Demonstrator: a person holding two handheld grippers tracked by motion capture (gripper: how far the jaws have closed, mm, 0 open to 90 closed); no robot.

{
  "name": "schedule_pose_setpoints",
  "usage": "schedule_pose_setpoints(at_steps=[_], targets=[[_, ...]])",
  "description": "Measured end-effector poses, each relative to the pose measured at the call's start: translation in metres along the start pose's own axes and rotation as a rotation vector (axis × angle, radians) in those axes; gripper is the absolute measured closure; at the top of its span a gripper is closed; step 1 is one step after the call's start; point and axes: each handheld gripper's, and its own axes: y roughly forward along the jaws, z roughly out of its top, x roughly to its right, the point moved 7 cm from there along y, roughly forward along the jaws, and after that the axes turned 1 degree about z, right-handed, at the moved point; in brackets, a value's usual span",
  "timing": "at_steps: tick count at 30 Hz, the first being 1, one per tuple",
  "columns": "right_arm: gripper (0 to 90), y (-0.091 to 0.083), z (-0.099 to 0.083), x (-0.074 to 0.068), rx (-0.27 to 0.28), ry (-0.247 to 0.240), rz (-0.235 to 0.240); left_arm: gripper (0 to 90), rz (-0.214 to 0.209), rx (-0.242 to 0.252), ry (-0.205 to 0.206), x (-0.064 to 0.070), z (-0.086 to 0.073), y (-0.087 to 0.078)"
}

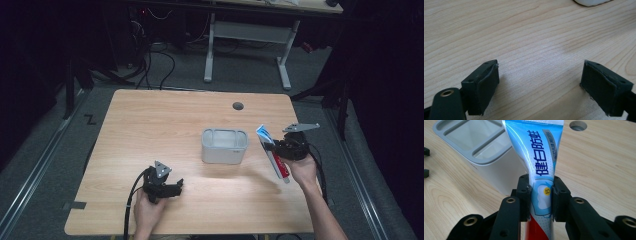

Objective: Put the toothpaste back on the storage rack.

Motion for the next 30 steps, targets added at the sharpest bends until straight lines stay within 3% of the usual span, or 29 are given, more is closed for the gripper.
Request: schedule_pose_setpoints(at_steps=[4,9,16,17,22,25,30], targets=[[72.4,-0.003,0.004,-0.003,0.018,0.003,0.028,15.4,0.000,0.000,0.000,0.000,0.000,0.000],[72.5,-0.005,0.014,-0.008,0.020,-0.048,-0.017,15.4,0.000,0.000,0.001,0.000,0.000,0.000],[72.5,-0.006,0.024,-0.013,0.054,-0.045,0.026,15.4,0.000,0.000,0.001,0.000,0.000,0.000],[72.5,-0.009,0.029,-0.016,0.077,-0.033,0.054,15.4,0.000,0.000,0.000,0.000,0.000,0.000],[72.5,-0.013,0.036,-0.023,0.102,-0.057,0.061,15.6,0.000,0.001,0.001,0.000,0.000,0.000],[72.5,-0.014,0.042,-0.031,0.117,-0.062,0.098,16.1,0.001,0.003,0.001,0.000,0.000,0.000],[72.5,-0.011,0.047,-0.039,0.117,-0.082,0.117,16.2,0.001,0.003,0.000,0.000,0.000,0.000]])
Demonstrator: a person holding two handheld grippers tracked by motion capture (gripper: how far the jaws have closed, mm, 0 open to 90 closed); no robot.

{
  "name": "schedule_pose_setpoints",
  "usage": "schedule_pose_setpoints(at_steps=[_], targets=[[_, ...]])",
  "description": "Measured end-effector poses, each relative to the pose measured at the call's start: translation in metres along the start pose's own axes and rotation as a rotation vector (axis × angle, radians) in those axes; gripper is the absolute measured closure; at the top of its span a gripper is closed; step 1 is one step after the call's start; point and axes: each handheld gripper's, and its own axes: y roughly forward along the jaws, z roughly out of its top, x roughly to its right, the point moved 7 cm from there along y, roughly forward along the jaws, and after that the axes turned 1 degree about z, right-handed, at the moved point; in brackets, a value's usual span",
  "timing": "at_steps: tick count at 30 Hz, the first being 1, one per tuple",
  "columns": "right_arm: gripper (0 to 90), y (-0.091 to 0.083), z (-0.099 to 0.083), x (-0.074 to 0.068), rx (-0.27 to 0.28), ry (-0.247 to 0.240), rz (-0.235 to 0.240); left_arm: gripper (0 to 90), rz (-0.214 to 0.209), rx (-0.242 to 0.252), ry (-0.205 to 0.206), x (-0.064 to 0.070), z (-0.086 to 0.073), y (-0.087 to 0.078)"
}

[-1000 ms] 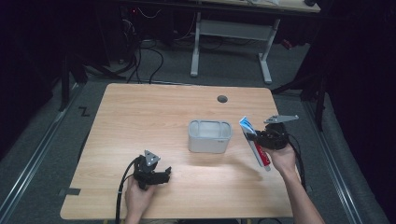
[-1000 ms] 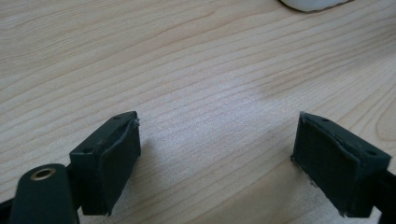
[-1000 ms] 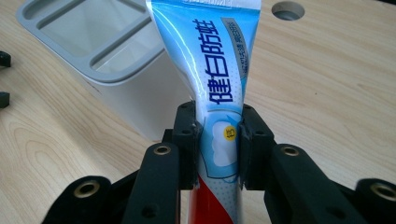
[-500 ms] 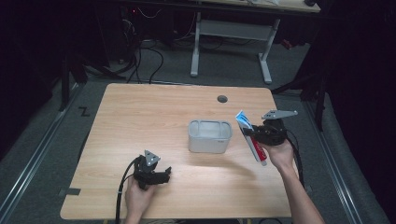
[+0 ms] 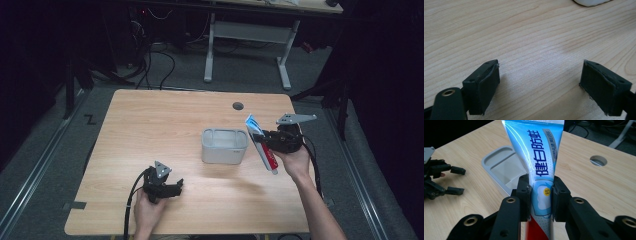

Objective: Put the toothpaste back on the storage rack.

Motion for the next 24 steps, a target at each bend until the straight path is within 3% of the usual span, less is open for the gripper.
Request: schedule_pose_setpoints(at_steps=[6,15,24], targets=[[72.5,-0.001,0.009,-0.009,0.035,0.011,0.053,16.2,0.000,0.000,0.000,0.000,0.000,0.000],[72.5,-0.003,0.024,-0.019,0.067,-0.004,0.091,16.2,0.000,0.001,0.000,0.000,0.000,0.000],[72.4,0.006,0.034,-0.028,0.083,0.006,0.149,16.2,0.000,0.001,-0.001,0.000,0.000,0.000]])
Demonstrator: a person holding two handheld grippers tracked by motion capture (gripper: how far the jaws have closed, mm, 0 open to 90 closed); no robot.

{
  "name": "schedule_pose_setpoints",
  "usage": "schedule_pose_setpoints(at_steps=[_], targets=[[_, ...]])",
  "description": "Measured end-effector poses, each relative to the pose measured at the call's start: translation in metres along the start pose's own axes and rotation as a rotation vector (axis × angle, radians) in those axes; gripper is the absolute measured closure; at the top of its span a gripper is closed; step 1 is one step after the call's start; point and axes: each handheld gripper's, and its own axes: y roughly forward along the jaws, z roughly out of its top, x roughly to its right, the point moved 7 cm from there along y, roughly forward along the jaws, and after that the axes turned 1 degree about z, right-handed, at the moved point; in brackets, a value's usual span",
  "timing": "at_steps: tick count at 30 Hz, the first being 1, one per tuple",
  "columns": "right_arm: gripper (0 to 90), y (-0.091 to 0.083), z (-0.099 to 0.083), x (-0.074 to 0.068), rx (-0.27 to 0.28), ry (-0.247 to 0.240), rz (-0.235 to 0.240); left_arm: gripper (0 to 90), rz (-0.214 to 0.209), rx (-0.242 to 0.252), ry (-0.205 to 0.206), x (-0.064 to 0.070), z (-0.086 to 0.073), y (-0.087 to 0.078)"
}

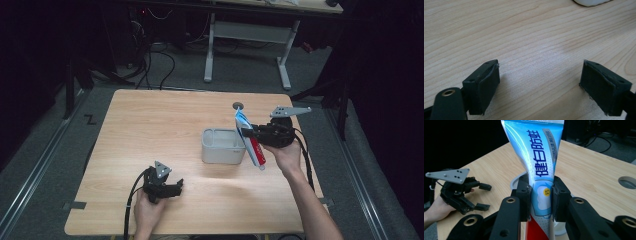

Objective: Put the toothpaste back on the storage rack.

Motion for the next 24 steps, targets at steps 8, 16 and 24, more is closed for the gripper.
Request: schedule_pose_setpoints(at_steps=[8,16,24], targets=[[72.3,0.010,0.014,-0.006,0.004,-0.025,-0.003,16.2,-0.001,0.000,0.000,0.000,0.000,0.000],[72.2,0.018,0.028,-0.006,0.015,-0.025,-0.007,16.2,-0.001,0.000,0.000,0.000,0.000,0.000],[72.2,0.027,0.041,-0.008,0.028,-0.027,-0.015,16.1,-0.003,0.000,0.001,0.000,0.000,0.000]])
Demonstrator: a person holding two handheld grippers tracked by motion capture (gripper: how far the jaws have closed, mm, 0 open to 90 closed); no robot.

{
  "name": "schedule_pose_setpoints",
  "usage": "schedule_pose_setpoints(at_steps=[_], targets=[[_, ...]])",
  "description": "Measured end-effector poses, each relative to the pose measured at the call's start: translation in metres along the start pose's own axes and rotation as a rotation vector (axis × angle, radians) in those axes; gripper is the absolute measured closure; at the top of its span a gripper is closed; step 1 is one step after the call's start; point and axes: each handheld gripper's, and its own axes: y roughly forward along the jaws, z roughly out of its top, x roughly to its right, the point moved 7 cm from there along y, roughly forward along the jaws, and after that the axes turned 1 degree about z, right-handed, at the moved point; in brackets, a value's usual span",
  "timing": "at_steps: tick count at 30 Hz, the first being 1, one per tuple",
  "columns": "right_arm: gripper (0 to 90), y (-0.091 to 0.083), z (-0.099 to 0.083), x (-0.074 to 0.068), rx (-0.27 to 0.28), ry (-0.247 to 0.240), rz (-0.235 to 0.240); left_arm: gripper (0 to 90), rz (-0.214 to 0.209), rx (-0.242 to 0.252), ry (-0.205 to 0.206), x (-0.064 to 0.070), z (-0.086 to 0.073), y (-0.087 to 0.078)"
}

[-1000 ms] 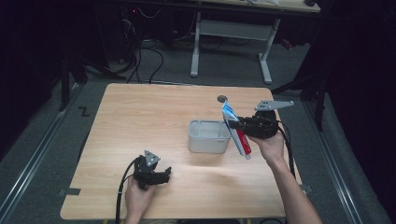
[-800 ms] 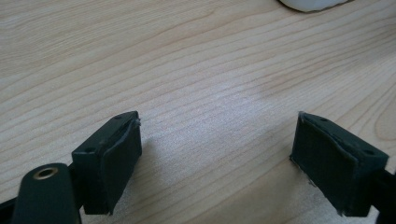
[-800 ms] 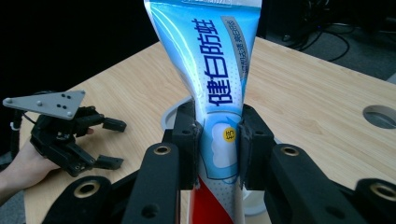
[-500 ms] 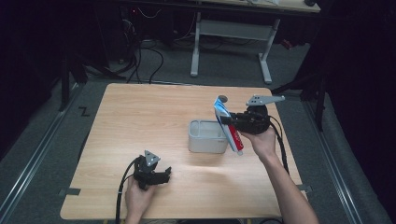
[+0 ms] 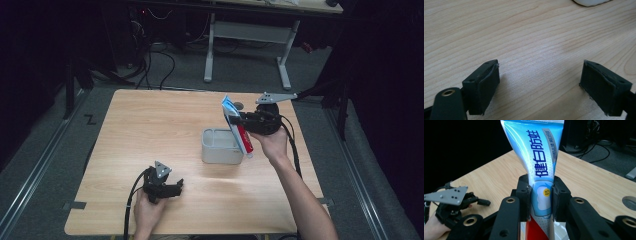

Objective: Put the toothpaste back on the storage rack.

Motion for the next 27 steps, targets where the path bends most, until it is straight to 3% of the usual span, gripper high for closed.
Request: schedule_pose_setpoints(at_steps=[11,27], targets=[[72.2,0.014,0.016,-0.006,-0.002,-0.019,0.003,16.1,-0.002,0.000,0.001,0.000,0.000,0.000],[72.1,0.034,0.032,0.004,0.019,0.017,-0.044,16.0,-0.004,-0.002,0.004,0.000,0.000,0.000]])
